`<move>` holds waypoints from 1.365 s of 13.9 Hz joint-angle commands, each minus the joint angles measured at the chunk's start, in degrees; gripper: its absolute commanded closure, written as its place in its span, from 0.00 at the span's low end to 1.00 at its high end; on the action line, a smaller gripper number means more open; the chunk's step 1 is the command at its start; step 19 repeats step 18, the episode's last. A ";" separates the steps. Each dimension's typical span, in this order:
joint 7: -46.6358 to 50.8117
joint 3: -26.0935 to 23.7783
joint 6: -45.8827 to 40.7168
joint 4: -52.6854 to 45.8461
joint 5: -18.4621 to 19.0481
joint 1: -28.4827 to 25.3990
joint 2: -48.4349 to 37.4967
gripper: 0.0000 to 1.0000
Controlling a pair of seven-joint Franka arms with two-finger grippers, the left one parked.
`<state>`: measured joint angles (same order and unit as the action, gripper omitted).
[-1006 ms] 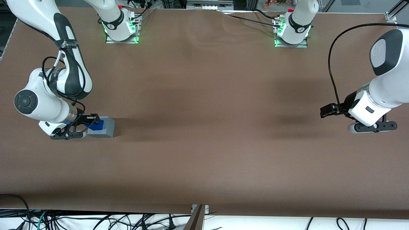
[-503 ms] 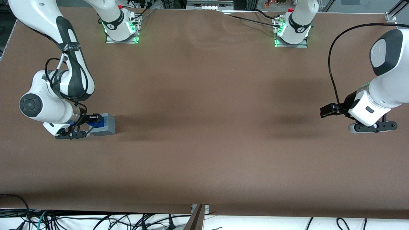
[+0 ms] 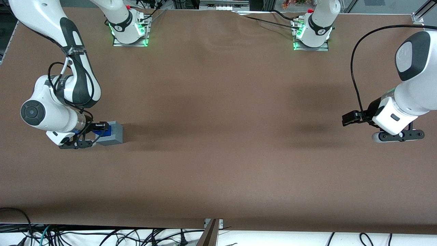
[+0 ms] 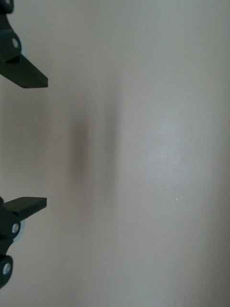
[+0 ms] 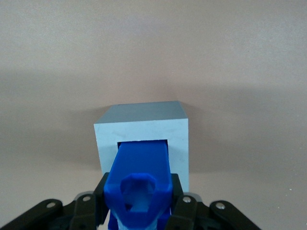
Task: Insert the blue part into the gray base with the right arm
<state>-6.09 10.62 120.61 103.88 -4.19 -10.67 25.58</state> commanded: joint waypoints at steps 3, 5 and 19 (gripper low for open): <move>-0.41 -0.34 -4.14 1.15 -0.91 0.21 -7.98 0.00; 0.29 -0.25 -6.08 1.24 -0.73 0.21 -11.76 0.00; 1.96 0.37 -18.47 -1.83 1.55 0.21 -25.49 0.00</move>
